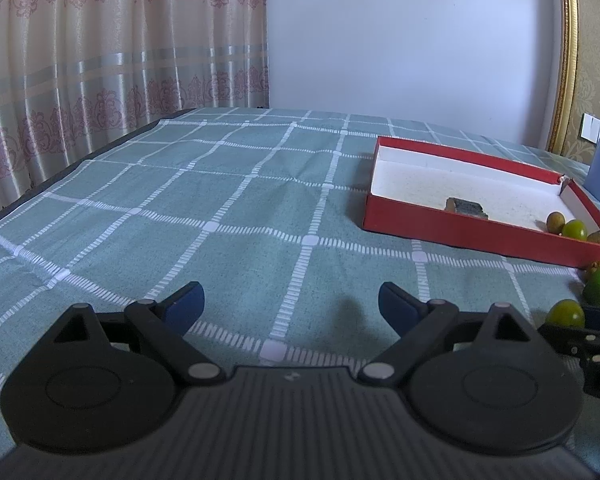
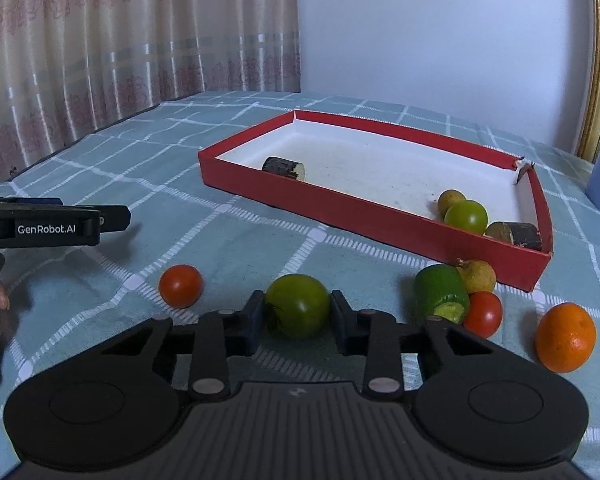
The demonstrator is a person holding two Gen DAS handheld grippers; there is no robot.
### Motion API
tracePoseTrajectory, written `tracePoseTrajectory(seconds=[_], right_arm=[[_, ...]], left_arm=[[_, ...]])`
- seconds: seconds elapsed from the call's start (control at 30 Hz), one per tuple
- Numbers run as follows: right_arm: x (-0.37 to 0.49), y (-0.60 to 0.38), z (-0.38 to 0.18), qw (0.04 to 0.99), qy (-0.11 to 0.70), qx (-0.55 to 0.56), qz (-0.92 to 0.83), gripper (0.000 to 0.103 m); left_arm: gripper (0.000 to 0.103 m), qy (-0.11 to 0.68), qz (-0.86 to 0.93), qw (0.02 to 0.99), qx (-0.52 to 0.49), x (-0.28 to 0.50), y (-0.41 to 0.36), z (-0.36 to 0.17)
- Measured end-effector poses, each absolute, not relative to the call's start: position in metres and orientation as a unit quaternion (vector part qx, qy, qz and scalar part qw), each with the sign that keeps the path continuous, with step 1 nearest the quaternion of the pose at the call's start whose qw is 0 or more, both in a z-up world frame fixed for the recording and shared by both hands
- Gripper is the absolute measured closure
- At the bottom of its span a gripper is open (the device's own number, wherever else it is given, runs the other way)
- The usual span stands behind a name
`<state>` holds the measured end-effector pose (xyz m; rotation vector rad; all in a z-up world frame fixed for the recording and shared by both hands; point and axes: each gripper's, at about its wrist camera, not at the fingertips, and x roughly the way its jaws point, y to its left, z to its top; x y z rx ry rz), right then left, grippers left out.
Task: Organize fruits
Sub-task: 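Move the right gripper to the green tomato and close on it, then carry the green tomato into the red tray and open the right gripper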
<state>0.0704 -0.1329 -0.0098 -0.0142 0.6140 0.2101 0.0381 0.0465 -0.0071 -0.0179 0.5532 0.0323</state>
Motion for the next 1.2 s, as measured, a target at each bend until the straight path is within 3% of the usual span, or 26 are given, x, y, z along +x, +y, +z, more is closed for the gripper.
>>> tracePoseTrajectory(seconds=[0.7,1.2], right_arm=[[0.06,-0.163,0.024,0.962,0.253,0.034,0.1,0.07],[0.125,-0.2,0.038,0.966,0.25,0.043,0.039,0.07]], left_arm=[[0.01,0.274,0.016,0.962,-0.008,0.038,0.047,-0.007],[0.01,0.273,0.013,0.962,-0.011,0.037,0.049,-0.008]])
